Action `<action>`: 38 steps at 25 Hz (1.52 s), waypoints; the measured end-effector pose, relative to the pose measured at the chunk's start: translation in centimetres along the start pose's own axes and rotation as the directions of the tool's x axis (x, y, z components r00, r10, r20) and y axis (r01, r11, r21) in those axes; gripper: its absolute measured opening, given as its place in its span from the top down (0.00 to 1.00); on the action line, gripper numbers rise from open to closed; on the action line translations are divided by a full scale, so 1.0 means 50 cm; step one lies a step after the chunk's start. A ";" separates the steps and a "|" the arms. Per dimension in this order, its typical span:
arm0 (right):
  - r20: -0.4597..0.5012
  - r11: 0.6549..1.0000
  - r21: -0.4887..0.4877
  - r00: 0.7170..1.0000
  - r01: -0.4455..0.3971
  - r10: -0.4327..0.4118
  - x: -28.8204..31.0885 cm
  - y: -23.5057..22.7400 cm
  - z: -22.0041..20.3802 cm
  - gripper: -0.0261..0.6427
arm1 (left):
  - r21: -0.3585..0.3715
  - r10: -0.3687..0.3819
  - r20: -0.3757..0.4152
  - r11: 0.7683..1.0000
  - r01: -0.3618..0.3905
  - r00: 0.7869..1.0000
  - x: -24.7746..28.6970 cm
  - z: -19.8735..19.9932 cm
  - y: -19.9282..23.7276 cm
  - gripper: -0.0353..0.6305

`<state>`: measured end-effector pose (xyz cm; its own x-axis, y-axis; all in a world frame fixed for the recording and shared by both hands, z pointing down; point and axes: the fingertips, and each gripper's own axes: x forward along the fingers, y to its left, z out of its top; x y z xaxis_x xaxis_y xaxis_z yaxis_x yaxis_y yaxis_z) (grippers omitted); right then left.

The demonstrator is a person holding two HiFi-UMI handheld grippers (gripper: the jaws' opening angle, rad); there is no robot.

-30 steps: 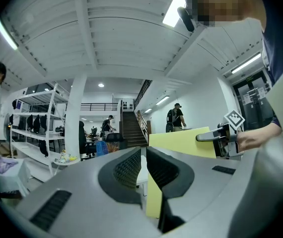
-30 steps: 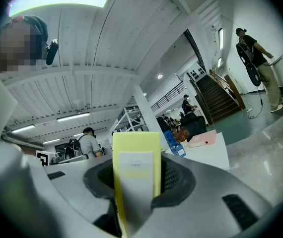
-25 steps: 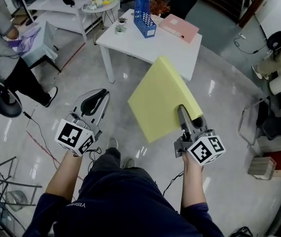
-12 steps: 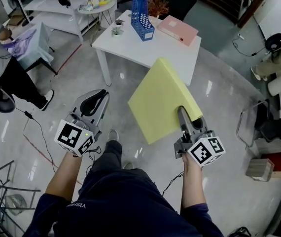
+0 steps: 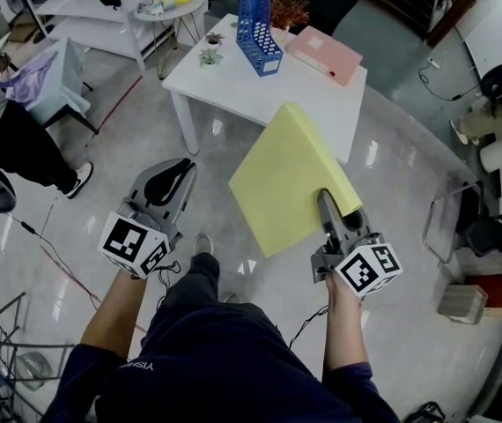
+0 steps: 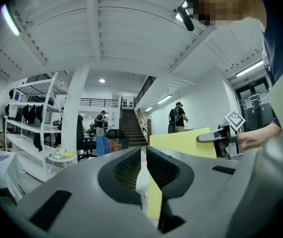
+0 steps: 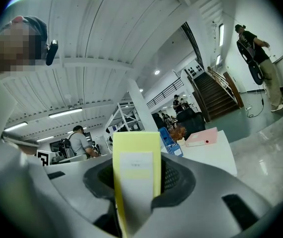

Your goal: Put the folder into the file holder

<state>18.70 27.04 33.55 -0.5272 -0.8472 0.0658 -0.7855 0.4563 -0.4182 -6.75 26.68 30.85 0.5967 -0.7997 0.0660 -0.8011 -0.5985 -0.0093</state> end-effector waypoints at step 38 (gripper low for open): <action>-0.019 0.995 -0.017 0.995 0.096 -0.097 0.416 0.010 0.028 0.74 | -0.060 -0.086 0.002 0.994 0.086 0.996 0.200 -0.019 0.415 0.86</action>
<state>7.80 9.24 33.44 -0.4548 -0.8821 0.1229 -0.8379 0.3771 -0.3947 -17.45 6.28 32.25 0.6637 -0.7452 0.0644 -0.7480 -0.6613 0.0559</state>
